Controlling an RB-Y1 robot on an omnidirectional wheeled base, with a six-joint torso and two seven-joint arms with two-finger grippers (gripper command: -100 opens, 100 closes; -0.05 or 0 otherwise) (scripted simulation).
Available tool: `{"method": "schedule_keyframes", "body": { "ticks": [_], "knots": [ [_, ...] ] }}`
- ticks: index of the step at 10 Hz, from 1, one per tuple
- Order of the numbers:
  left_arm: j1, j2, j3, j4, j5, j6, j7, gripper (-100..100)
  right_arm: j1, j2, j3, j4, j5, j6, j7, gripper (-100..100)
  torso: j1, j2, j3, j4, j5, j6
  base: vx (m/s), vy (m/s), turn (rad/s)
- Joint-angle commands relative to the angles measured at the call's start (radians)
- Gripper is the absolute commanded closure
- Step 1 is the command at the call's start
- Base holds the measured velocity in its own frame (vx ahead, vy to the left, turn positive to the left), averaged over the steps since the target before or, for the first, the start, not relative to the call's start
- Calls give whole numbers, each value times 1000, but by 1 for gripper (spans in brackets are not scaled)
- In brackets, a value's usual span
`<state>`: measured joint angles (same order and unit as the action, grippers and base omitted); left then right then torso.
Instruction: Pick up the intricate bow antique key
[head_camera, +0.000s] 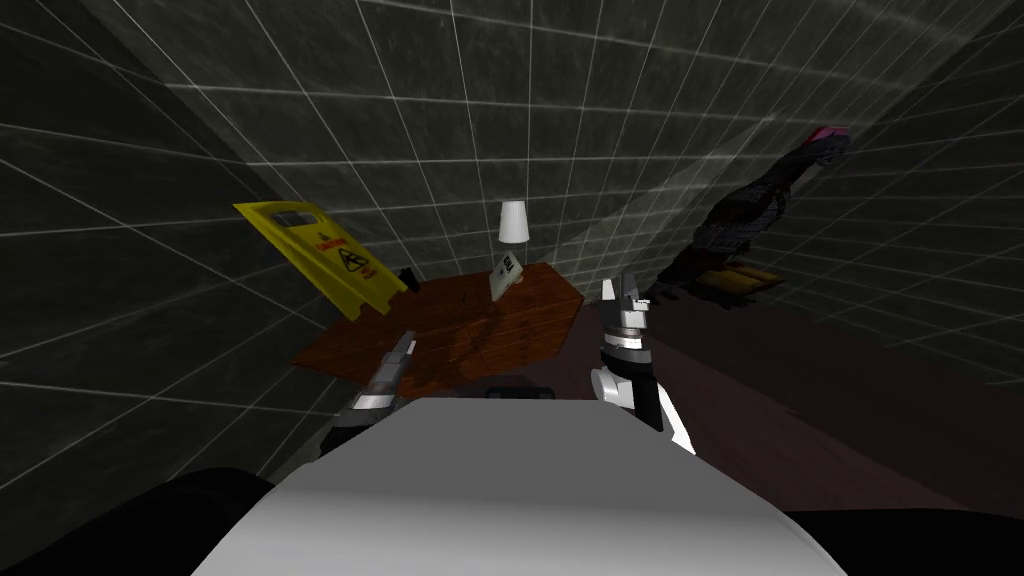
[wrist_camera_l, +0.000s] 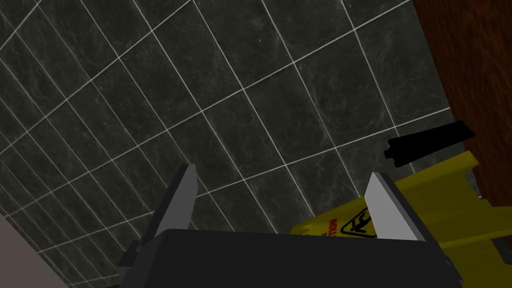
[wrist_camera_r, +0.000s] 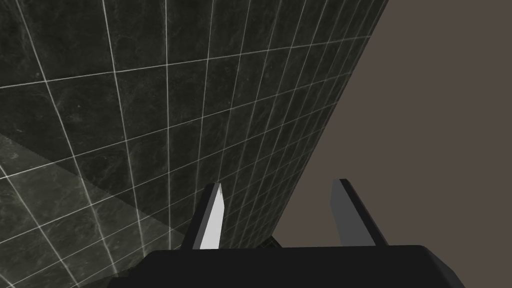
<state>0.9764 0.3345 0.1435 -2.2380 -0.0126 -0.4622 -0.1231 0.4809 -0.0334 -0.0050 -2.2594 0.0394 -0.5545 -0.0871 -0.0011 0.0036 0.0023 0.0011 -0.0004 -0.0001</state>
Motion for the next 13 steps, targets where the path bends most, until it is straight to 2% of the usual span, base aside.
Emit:
{"method": "schedule_keyframes", "body": {
  "ticks": [1,2,4,5,6,7,8,9,11,12,13],
  "knots": [
    [50,34,26,21,18,15,4,-100,0,0,0,0,0,0,0,0,0,0,0,0,0,0,-48,-59,-233],
    [61,34,26,21,18,15,4,-100,0,0,0,0,0,0,0,0,-1,0,0,0,0,0,-40,-39,-97],
    [132,93,64,72,49,40,10,-100,0,0,0,0,0,0,0,0,0,-1,0,0,0,1,-38,-55,-288],
    [156,93,64,72,49,40,10,-100,0,0,0,0,0,0,0,0,-1,0,0,0,0,0,-38,-56,-117],
    [186,124,82,101,65,53,15,-100,0,0,0,0,0,0,0,0,-1,0,0,0,0,0,-30,-70,-241],
    [203,124,82,101,65,53,15,-100,0,0,0,0,0,0,0,0,-1,-1,0,0,0,0,-22,-48,-138],
    [235,156,100,130,82,67,21,-100,0,0,0,0,0,0,0,0,0,-1,-1,0,0,0,-11,-56,-307],
    [249,156,100,130,82,67,21,-100,0,0,0,0,0,0,0,0,0,-2,-1,0,0,1,-11,-37,-112],
    [326,220,131,191,115,96,35,-100,0,0,0,0,0,0,0,0,0,-2,-1,0,0,0,-9,-73,-335],
    [337,222,131,192,115,96,35,-100,0,0,0,0,0,0,0,0,-2,-2,-1,0,0,1,-4,-60,-149],
    [379,257,145,223,132,111,44,-100,0,0,0,0,0,0,0,0,-1,-2,-1,0,0,0,-5,-50,-254]
  ]
}}
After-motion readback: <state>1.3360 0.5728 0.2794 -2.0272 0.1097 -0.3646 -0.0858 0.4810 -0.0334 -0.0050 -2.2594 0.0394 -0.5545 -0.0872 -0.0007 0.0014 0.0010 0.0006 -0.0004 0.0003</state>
